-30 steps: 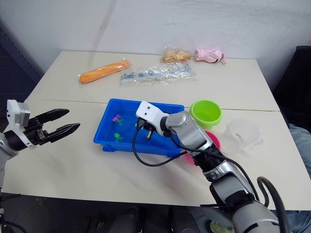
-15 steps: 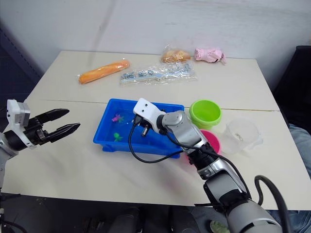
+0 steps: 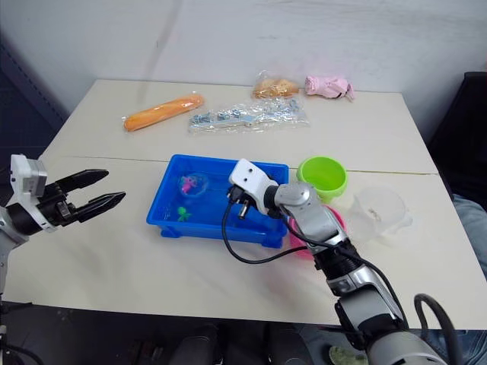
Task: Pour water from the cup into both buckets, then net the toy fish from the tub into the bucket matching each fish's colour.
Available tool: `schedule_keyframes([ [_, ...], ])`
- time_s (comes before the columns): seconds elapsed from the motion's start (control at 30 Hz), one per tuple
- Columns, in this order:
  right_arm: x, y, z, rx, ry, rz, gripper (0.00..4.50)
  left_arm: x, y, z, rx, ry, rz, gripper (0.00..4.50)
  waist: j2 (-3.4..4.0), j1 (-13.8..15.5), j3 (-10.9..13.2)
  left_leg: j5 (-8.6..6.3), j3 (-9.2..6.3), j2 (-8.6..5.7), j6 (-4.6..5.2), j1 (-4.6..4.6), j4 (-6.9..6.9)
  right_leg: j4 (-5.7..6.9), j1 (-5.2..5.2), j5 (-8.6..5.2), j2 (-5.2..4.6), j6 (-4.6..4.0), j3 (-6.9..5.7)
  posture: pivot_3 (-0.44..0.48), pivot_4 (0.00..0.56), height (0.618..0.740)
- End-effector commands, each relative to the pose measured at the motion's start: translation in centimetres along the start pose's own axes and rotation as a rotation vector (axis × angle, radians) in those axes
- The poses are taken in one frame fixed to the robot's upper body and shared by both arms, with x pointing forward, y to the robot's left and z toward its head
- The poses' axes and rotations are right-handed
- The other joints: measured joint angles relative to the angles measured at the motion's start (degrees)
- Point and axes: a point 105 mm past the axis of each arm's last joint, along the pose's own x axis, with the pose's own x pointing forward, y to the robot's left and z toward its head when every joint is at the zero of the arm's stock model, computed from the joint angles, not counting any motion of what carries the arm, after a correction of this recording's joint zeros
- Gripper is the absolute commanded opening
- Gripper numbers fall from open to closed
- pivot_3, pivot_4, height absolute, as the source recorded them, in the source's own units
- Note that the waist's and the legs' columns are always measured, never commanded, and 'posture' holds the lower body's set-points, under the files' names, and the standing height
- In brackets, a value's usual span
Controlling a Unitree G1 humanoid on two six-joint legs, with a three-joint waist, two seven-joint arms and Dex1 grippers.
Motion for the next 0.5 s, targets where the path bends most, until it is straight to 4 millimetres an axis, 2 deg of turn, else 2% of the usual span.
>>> schedule_keyframes([
  [0.03, -2.1, -0.3, 2.5, -0.045, -0.132, -0.001, 0.0, 0.0, 0.0, 1.5, 0.049, -0.013, -0.028, 4.36, 0.0, 0.06, 0.0, 0.0, 0.0, 0.0, 0.01, 0.0, 0.0, -0.01, 0.0, 0.0, 0.0, 0.0, 0.0, 0.0, 0.15, 0.74],
  [0.27, -5.6, -0.4, 2.7, -0.034, -0.22, -0.034, 0.0, 0.8, -0.3, 1.9, 0.054, -0.025, -0.086, 4.36, -0.01, 0.22, 0.0, 0.0, -0.01, 0.0, 0.01, 0.0, -0.02, -0.04, 0.02, 0.0, 0.01, 0.0, 0.0, 0.0, 0.15, 0.74],
  [0.33, -6.6, -0.7, 2.2, -0.021, -0.213, -0.062, 0.0, 1.1, -0.5, 2.0, 0.058, -0.031, -0.106, 4.36, -0.01, 0.15, 0.0, 0.0, 0.01, 0.0, 0.01, 0.0, -0.02, -0.05, 0.04, 0.0, 0.01, 0.0, 0.03, 0.0, 0.15, 0.74],
  [0.43, -9.2, -0.8, 0.5, -0.018, -0.184, -0.107, 0.0, 2.2, -1.3, 2.4, 0.07, -0.047, -0.164, 4.36, -0.01, 0.56, 0.0, 0.0, 0.0, 0.0, 0.02, 0.0, -0.01, -0.04, 0.04, 0.0, 0.01, 0.0, 0.01, 0.0, 0.15, 0.74],
  [0.5, -9.9, -0.7, 0.3, -0.016, -0.185, -0.117, 0.0, 2.5, -1.6, 2.5, 0.075, -0.048, -0.185, 4.36, -0.01, 1.01, 0.0, -0.01, 0.0, 0.0, 0.03, 0.0, -0.01, -0.07, 0.07, 0.0, 0.0, 0.0, 0.02, 0.0, 0.15, 0.74],
])
